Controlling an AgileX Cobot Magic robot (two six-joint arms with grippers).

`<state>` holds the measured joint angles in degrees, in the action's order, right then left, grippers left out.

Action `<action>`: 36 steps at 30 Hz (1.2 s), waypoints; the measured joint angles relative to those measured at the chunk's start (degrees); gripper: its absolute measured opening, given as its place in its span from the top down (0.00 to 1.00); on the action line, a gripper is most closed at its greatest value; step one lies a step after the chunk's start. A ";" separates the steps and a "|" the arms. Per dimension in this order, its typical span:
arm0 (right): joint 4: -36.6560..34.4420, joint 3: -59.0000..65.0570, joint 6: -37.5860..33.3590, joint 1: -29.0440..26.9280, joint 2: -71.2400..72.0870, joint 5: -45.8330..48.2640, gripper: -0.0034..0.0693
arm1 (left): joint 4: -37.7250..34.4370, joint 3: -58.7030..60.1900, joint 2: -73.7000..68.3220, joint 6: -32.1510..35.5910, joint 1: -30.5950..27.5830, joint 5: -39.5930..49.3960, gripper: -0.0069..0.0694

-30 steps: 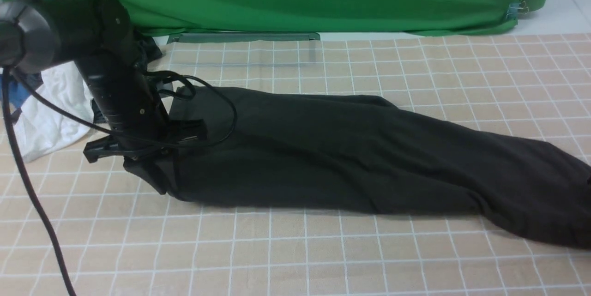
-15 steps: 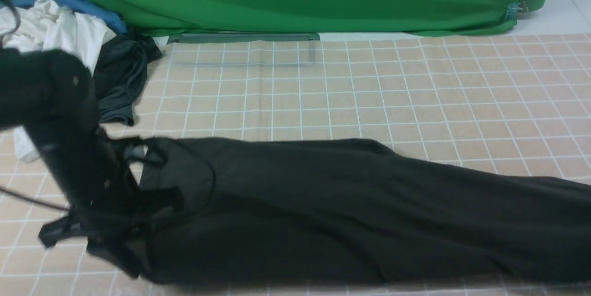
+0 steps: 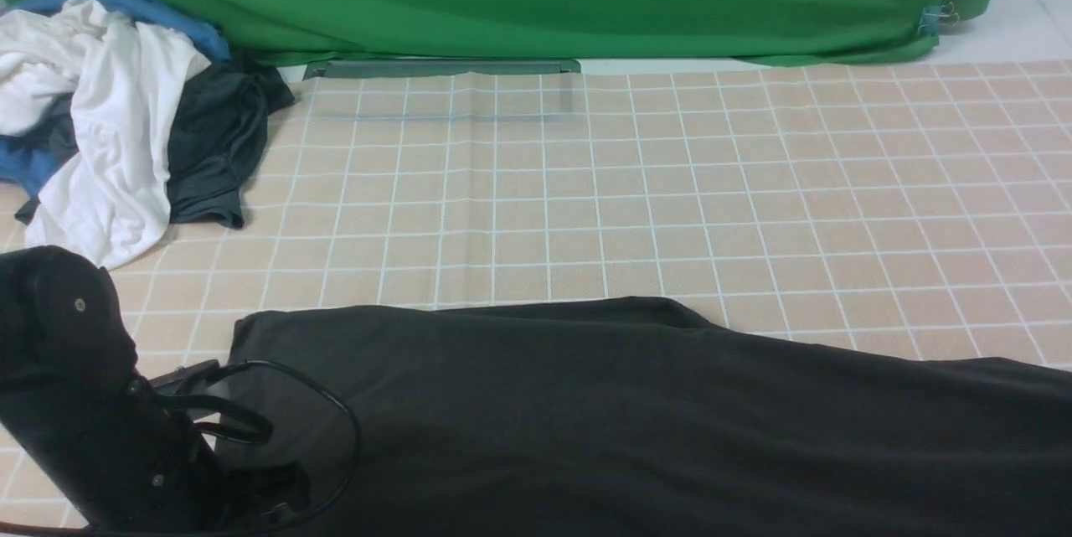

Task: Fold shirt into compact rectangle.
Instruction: 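Pull the folded dark garment lengthwise by its ends to straighten it flat on the table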

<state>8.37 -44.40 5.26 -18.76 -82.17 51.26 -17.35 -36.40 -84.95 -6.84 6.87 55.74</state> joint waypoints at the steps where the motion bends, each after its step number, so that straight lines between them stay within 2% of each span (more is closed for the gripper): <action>1: 0.15 0.00 0.00 0.00 0.00 0.01 0.88 | -0.17 0.00 0.00 0.15 0.00 0.00 0.82; 6: 5.72 0.11 3.18 0.00 0.00 -0.41 0.88 | -6.28 0.52 0.00 2.44 0.00 -2.00 0.82; 14: 6.62 0.11 4.10 -1.82 0.00 -1.07 0.88 | -7.96 0.45 -0.10 3.67 0.00 -2.98 0.82; 18: 6.95 0.11 4.24 -2.16 0.00 -1.07 0.88 | -8.01 -0.40 -0.10 3.95 0.00 -2.15 0.75; 22: 6.90 0.11 4.24 -2.16 0.00 -1.29 0.88 | -7.84 -2.36 0.33 4.14 0.00 -0.74 0.54; 25: 6.87 0.11 4.24 -2.16 0.00 -1.29 0.82 | -6.56 -5.27 1.62 4.14 0.00 0.51 0.38; 26: 6.87 0.11 4.24 -2.16 0.00 -1.36 0.75 | -5.98 -7.27 2.25 4.14 0.00 1.05 0.31; 27: 6.93 0.11 4.24 -2.16 0.00 -1.36 0.74 | -5.72 -7.59 2.45 4.14 0.00 1.16 0.29; 28: 6.87 0.11 4.24 -2.16 0.00 -1.36 0.64 | -4.99 -9.73 3.07 3.70 0.00 1.81 0.24; 29: 6.87 0.11 4.24 -2.16 0.00 -1.36 0.49 | -4.11 -11.76 3.71 2.69 0.00 2.47 0.18; 30: 6.87 0.11 4.24 -2.16 0.00 -1.36 0.49 | -4.05 -12.04 3.79 2.69 0.00 2.55 0.18; 31: 6.87 0.11 4.24 -2.16 0.00 -1.36 0.35 | -3.73 -13.57 4.29 2.12 0.00 2.94 0.14; 32: 6.87 0.11 4.24 -2.16 -0.06 -1.44 0.27 | -3.68 -14.69 4.50 1.76 0.00 3.09 0.13; 34: 6.80 0.11 4.24 -2.16 -0.53 -1.51 0.15 | -3.55 -16.49 4.78 1.37 0.00 3.49 0.12; 36: 6.43 0.11 4.24 -2.16 -1.95 -1.51 0.12 | -3.50 -17.76 4.90 1.24 0.00 3.72 0.13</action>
<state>14.79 -44.29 9.50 -20.92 -84.12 49.75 -20.85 -54.15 -80.06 -5.60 6.87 59.46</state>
